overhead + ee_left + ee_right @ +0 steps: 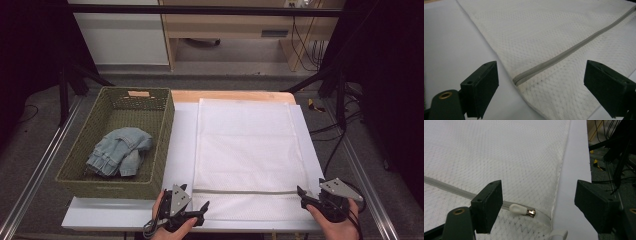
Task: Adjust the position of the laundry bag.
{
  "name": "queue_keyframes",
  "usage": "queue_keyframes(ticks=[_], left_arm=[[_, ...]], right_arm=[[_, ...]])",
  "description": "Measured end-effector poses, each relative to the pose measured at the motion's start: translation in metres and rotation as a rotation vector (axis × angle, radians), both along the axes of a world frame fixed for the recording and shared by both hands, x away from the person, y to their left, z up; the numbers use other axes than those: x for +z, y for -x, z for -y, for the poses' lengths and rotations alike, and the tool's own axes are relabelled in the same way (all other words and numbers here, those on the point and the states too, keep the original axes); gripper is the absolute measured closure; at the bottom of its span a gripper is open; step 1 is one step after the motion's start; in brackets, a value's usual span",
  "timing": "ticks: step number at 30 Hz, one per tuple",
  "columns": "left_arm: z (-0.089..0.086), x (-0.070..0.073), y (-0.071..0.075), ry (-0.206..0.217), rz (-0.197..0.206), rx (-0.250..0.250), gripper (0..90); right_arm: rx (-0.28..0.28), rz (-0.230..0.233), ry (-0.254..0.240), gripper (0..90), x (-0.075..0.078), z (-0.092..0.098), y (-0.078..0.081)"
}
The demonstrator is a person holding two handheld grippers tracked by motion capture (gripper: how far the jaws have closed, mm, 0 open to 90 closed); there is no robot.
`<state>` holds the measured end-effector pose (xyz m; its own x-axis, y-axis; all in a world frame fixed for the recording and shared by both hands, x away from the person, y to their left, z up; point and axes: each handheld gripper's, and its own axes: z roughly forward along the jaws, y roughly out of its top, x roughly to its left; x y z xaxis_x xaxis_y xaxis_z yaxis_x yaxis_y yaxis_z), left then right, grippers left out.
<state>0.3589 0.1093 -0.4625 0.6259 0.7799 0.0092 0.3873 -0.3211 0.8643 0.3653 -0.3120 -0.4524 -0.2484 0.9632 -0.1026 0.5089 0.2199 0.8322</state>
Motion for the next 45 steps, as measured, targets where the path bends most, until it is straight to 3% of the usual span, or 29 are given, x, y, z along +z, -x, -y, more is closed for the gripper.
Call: queue_keyframes(ticks=[3,6,7,8,11,12,14,17,19,21,23,26,35,40,45], left_arm=[[0.005,0.01,-0.013,0.006,-0.001,0.016,13.0],[0.01,0.011,-0.024,-0.014,-0.005,0.038,15.6],[0.018,0.012,-0.039,-0.076,0.006,0.037,16.2],[0.023,0.012,-0.047,-0.104,0.007,0.036,16.6],[0.033,0.013,-0.07,-0.137,0.003,0.056,17.1],[0.033,0.013,-0.07,-0.137,0.003,0.056,17.4],[0.037,0.012,-0.093,-0.155,-0.003,0.096,19.2],[0.034,0.009,-0.116,-0.086,-0.067,0.141,22.4],[0.032,0.005,-0.13,-0.092,-0.08,0.18,25.9],[0.031,0.002,-0.142,-0.053,-0.115,0.202,28.9],[0.032,-0.001,-0.152,-0.078,-0.118,0.205,31.4],[0.031,-0.006,-0.162,-0.101,-0.124,0.223,33.7],[0.025,-0.018,-0.179,-0.099,-0.18,0.251,43.7],[0.027,-0.019,-0.179,-0.113,-0.166,0.231,51.9],[0.03,-0.019,-0.179,-0.112,-0.158,0.201,68.8]], right_arm=[[0.007,0.004,0.005,20.8,0.0,-0.002,0.0],[0.017,0.014,0.018,22.0,0.0,-0.004,0.0],[0.015,0.019,0.018,24.1,0.0,-0.004,0.001],[0.017,0.024,0.016,25.1,0.001,-0.003,0.001],[0.005,0.033,-0.009,27.7,0.002,0.0,0.003],[0.005,0.033,-0.009,27.7,0.002,0.0,0.003],[-0.004,0.033,-0.029,29.5,0.003,0.002,0.003],[0.008,0.025,-0.025,29.8,0.002,-0.001,0.001],[0.016,0.022,-0.018,29.9,0.002,-0.004,0.001],[0.022,0.022,-0.014,30.0,0.003,-0.005,0.001],[0.025,0.023,-0.018,30.0,0.003,-0.006,0.001],[0.027,0.023,-0.014,30.1,0.003,-0.006,0.0],[0.036,0.017,-0.013,30.0,0.003,-0.008,-0.001],[0.03,0.017,-0.02,30.0,0.003,-0.005,0.0],[0.035,0.016,-0.017,30.1,0.003,-0.007,-0.001]])
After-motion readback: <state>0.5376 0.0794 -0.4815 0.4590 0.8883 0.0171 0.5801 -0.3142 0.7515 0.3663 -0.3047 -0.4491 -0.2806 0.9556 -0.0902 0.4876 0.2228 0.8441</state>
